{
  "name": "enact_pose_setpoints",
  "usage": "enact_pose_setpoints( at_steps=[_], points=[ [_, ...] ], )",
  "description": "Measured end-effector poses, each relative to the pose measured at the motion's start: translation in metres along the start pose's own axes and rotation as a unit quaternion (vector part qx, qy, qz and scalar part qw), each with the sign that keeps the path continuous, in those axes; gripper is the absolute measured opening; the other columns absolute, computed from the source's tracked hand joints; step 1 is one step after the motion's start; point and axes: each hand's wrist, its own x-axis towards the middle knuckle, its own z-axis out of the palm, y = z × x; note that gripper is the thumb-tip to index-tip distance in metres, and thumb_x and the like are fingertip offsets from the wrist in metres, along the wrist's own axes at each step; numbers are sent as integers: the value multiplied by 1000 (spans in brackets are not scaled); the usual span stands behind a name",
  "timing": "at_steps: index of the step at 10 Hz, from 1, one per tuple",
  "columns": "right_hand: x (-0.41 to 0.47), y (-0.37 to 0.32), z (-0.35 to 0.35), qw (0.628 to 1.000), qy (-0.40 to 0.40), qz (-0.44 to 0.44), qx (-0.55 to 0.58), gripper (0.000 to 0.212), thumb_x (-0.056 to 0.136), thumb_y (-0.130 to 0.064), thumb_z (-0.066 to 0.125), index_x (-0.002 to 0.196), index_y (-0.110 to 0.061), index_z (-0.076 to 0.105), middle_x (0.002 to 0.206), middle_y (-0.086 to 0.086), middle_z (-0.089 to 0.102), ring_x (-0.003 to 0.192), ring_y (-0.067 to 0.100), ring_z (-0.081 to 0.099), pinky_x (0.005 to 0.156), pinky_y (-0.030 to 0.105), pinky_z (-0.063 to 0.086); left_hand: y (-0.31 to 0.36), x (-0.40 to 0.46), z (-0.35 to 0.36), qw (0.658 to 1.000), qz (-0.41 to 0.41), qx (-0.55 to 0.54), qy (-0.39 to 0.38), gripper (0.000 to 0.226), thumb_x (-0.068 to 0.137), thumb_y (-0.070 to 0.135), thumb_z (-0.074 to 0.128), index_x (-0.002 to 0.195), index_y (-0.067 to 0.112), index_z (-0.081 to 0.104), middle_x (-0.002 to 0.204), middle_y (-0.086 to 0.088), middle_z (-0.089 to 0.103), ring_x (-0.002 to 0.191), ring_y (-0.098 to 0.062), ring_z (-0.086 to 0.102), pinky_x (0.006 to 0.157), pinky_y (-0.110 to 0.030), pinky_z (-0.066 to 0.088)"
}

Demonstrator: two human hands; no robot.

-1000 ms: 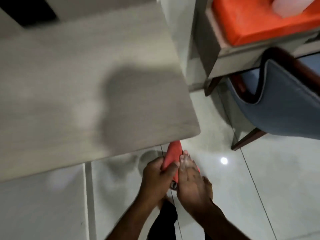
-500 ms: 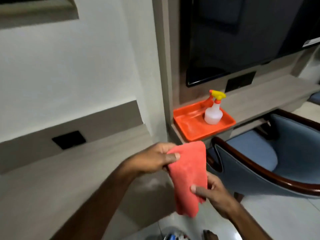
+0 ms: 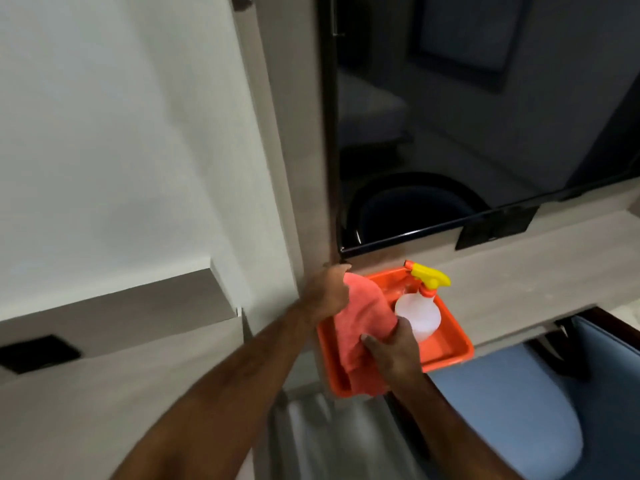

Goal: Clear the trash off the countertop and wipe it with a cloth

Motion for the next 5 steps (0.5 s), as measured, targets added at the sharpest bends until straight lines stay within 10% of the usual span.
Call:
enact_pose_setpoints(
  at_steps=[1,3,4,5],
  points=[
    [30,4,20,997,-29,-7,-74,64,76,-19,80,127,1,47,120,20,61,112,38,60,93,40,46,-22,4,29,984,20,170,-48,46,88,6,52,134,8,48,139,-16,48,125,-31,49,105,-45,48],
    [38,15,38,947,-186,28,-261,10,87,-26,67,92,-17,64,96,3,67,74,7,74,64,19,58,-47,-34,31,930,174,323,-25,41,88,13,45,127,6,57,132,-19,57,120,-35,56,101,-44,51],
    [30,11,52,848,-122,-62,-512,46,91,-41,46,130,-16,53,130,12,55,119,30,54,99,36,43,-66,-69,3,907,267,324,-20,29,71,18,68,99,14,69,99,-6,72,89,-24,69,79,-29,59],
    [11,-23,61,819,-27,-167,-548,63,91,-31,12,133,-7,51,129,19,55,113,36,53,95,39,42,-90,-106,-49,919,240,312,21,11,68,16,68,79,17,65,77,-2,66,69,-22,61,65,-28,55]
  ],
)
